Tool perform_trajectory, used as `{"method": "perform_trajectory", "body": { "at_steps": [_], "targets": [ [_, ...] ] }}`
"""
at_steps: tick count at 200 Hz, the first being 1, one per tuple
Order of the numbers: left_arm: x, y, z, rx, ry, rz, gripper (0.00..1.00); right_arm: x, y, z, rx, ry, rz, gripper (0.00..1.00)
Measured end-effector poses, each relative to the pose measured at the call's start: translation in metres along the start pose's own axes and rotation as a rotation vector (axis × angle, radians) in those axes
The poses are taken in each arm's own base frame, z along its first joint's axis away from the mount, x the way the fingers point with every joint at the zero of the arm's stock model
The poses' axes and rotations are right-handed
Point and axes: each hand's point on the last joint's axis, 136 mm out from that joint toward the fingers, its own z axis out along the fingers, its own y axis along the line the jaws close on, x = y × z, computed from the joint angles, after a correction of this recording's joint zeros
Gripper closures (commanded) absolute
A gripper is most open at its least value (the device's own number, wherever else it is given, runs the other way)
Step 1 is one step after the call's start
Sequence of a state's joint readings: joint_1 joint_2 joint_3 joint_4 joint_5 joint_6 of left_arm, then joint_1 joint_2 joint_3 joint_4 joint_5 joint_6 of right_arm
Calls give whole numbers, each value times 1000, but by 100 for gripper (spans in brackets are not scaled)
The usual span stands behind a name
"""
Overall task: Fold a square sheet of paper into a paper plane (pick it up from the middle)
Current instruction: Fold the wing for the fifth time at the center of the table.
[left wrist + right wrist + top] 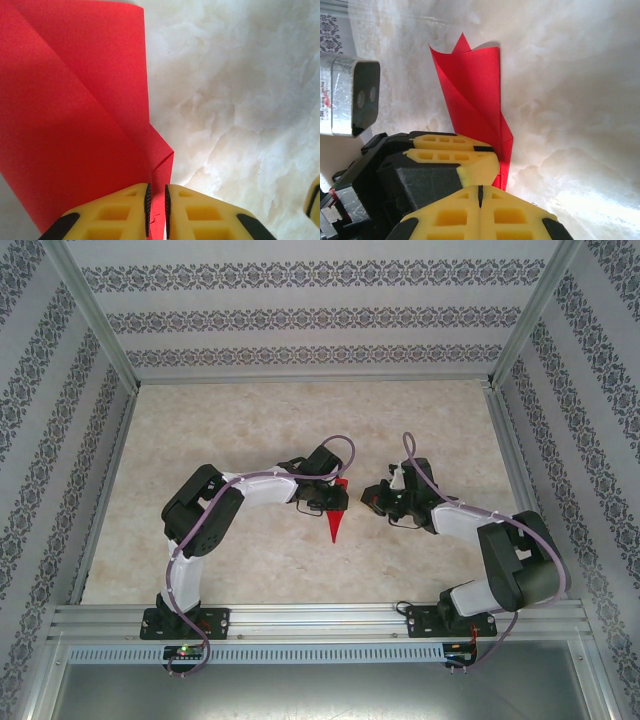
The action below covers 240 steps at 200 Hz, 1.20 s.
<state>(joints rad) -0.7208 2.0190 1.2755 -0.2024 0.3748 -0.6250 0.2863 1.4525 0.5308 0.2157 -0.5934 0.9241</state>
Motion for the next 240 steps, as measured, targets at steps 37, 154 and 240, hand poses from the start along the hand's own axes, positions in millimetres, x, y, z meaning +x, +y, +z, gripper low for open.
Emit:
{"method": "perform_trajectory", "body": {
  "at_steps": [37,154,240],
  "targets": [
    [1,-1,0,7,5,18,89,-7,-8,12,31,25,22,99],
    [0,-2,0,12,3,30,96,-9,-21,44,58,105,59,99],
    [0,-4,6,36,0,68,90,-7,-20,47,53,117,54,99]
  ]
}}
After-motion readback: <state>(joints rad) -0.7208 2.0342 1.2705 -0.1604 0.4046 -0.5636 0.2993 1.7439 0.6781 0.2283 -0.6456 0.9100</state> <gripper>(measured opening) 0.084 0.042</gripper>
